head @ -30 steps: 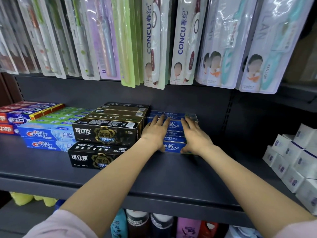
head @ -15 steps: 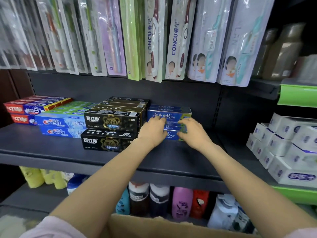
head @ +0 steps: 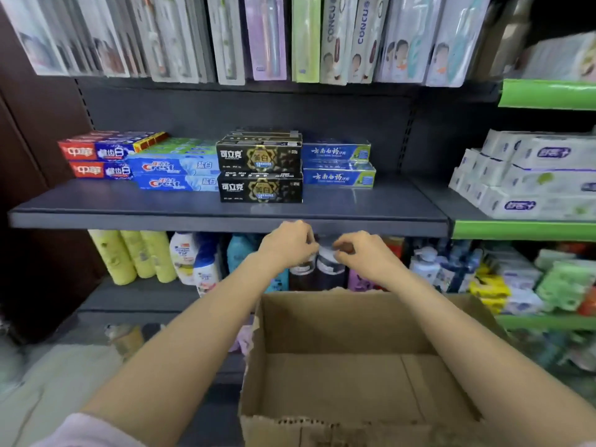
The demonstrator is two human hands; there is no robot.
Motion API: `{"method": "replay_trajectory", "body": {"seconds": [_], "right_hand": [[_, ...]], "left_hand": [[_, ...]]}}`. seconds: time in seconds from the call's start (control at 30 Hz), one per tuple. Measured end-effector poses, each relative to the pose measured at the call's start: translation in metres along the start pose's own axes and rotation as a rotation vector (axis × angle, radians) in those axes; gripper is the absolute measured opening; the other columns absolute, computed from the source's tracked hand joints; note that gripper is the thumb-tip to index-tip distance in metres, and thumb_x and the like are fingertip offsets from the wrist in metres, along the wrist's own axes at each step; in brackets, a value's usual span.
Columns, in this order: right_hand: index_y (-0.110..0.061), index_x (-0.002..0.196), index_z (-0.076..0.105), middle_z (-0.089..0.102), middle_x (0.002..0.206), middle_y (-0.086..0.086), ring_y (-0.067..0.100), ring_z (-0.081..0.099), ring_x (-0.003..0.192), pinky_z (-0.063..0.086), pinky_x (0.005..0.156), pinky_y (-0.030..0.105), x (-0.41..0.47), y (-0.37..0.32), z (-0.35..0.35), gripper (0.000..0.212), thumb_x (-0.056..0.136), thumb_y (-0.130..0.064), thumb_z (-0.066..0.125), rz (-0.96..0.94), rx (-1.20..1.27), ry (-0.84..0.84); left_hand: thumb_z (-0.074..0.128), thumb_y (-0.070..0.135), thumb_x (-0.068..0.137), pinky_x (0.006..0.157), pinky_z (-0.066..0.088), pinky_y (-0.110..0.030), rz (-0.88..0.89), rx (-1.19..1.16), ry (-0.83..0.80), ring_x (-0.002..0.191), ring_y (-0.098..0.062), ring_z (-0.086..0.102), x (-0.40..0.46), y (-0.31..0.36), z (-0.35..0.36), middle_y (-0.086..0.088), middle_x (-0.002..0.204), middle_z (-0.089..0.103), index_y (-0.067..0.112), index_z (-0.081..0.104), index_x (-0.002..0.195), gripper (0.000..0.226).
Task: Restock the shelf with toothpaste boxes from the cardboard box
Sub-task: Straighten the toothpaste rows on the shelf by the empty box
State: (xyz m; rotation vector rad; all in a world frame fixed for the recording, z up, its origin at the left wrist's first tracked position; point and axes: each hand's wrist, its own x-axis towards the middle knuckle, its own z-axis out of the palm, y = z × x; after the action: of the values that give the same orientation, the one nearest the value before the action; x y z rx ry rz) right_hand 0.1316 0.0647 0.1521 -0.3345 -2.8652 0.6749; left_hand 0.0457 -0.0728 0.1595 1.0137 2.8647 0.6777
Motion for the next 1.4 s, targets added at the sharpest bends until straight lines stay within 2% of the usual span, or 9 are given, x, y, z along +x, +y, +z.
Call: {"method": "replay_trajectory", "body": {"seconds": [0.27,0.53,0.7,0.83,0.93,1.07,1.17,1.27,1.4], "right_hand": [[-0.017,0.111,0.067,0.067,0.113,0.008,0.027,0.060,0.108,0.048,0.091,0.034,-0.099,-0.020,0.084,0.027,0.087,-0.021,0.056,0.131,-0.052,-0.243],[-0.017,0.124,0.059,0.061,0.123,0.005,0.027,0.055,0.114,0.046,0.096,0.037,-0.161,0.004,0.134,0.041,0.088,-0.037,0.060,0.226,-0.126,-0.553],[-0.019,0.109,0.066,0.069,0.106,0.009,0.029,0.062,0.099,0.046,0.079,0.034,-0.209,0.031,0.143,0.025,0.097,-0.028,0.047,0.264,-0.196,-0.294],[-0.011,0.117,0.062,0.042,0.135,0.015,0.031,0.033,0.128,0.030,0.105,0.034,-0.249,0.045,0.149,0.027,0.095,-0.018,0.049,0.326,0.010,0.027],[-0.008,0.136,0.036,0.019,0.142,0.019,0.033,0.029,0.129,0.031,0.103,0.035,-0.276,0.036,0.142,0.049,0.092,-0.018,0.055,0.652,0.329,0.268],[-0.008,0.149,0.000,0.023,0.150,0.021,0.036,0.039,0.130,0.044,0.096,0.034,-0.290,0.031,0.124,0.086,0.091,-0.032,0.059,1.004,0.698,0.274],[0.004,0.130,0.038,0.051,0.132,0.022,0.031,0.058,0.090,0.047,0.054,0.015,-0.306,0.038,0.114,0.045,0.095,-0.022,0.049,1.045,0.665,0.183],[0.005,0.116,0.051,0.057,0.121,0.026,0.035,0.056,0.099,0.043,0.078,0.032,-0.331,0.052,0.106,0.032,0.096,-0.018,0.041,1.053,0.536,0.213],[0.009,0.117,0.051,0.057,0.119,0.027,0.040,0.056,0.110,0.043,0.076,0.034,-0.374,0.076,0.088,0.032,0.097,-0.014,0.040,1.102,0.453,0.331]], "left_hand": [[0.049,0.019,0.091,0.082,0.056,-0.038,-0.093,-0.110,-0.304,0.071,-0.025,0.068,-0.099,-0.047,0.057,-0.008,0.088,0.073,0.008,0.068,0.085,0.022],[0.051,0.031,0.090,0.089,0.048,-0.032,-0.102,-0.027,-0.465,0.108,-0.025,0.059,-0.156,-0.058,0.110,-0.004,0.120,0.063,0.021,0.064,0.112,0.027],[0.057,0.026,0.090,0.072,0.043,-0.029,0.028,0.289,-0.607,0.102,-0.030,0.060,-0.200,-0.044,0.133,-0.013,0.113,0.063,0.008,0.061,0.112,0.029],[0.048,0.026,0.096,0.070,0.039,-0.031,0.113,0.356,-0.513,0.103,-0.034,0.061,-0.224,-0.023,0.145,-0.017,0.110,0.064,0.004,0.062,0.108,0.028],[0.048,0.029,0.096,0.071,0.039,-0.032,0.221,0.348,-0.512,0.103,-0.034,0.060,-0.240,0.000,0.157,-0.015,0.108,0.064,0.008,0.061,0.108,0.028],[0.048,0.032,0.096,0.073,0.038,-0.031,0.354,0.314,-0.521,0.105,-0.033,0.059,-0.251,0.041,0.164,-0.016,0.110,0.064,0.009,0.061,0.107,0.028],[0.048,0.034,0.095,0.070,0.035,-0.030,0.474,0.321,-0.506,0.105,-0.033,0.059,-0.266,0.068,0.165,-0.014,0.109,0.064,0.012,0.062,0.107,0.029],[0.043,0.051,0.094,0.065,0.037,-0.029,0.601,0.240,-0.509,0.094,-0.029,0.061,-0.281,0.087,0.160,-0.008,0.091,0.067,0.020,0.066,0.096,0.038],[0.039,0.079,0.078,0.065,0.036,-0.029,0.836,0.352,-0.528,0.090,-0.024,0.062,-0.296,0.113,0.154,0.001,0.086,0.067,0.026,0.064,0.105,0.064]]}}
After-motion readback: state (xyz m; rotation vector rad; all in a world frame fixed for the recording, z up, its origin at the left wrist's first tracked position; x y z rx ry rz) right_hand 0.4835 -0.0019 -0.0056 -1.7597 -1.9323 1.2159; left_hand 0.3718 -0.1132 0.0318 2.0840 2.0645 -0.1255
